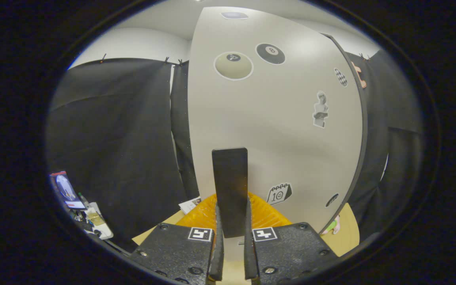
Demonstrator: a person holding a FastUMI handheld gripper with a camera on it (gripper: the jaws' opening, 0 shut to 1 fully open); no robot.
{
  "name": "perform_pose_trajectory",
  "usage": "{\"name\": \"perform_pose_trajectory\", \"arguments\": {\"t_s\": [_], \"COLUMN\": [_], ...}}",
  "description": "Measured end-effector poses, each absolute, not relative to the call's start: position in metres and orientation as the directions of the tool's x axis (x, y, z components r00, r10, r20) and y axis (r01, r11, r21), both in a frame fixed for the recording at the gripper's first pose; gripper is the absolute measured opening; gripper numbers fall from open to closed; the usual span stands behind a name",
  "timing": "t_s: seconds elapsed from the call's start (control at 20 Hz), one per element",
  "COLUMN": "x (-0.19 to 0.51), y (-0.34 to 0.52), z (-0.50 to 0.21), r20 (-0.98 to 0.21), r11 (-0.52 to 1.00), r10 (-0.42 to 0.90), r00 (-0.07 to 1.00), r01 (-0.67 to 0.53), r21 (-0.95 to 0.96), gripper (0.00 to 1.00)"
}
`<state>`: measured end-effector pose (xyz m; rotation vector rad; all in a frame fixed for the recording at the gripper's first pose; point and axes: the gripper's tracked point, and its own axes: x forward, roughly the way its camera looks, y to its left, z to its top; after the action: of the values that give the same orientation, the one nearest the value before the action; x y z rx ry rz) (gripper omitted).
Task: Open the shoe cabinet door, grab the shoes and put them into the shoe cabinet, then close the shoe cabinet door.
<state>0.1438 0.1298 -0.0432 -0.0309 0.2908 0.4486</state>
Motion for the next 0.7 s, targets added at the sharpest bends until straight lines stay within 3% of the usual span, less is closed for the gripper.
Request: {"name": "perform_pose_trajectory", "arguments": {"t_s": [0.4, 0.7], "x": [0.121, 0.104], "y": [0.106, 0.072], "z": [-0.039, -0.033], "r20": [-0.294, -0.260], "r11": [0.875, 0.895], "r10": [0.468, 0.441], "r00": [0.833, 0.859], "r01": [-0.484, -0.442], "r21": [0.022, 0.058], "gripper": [0.24, 0.23]}}
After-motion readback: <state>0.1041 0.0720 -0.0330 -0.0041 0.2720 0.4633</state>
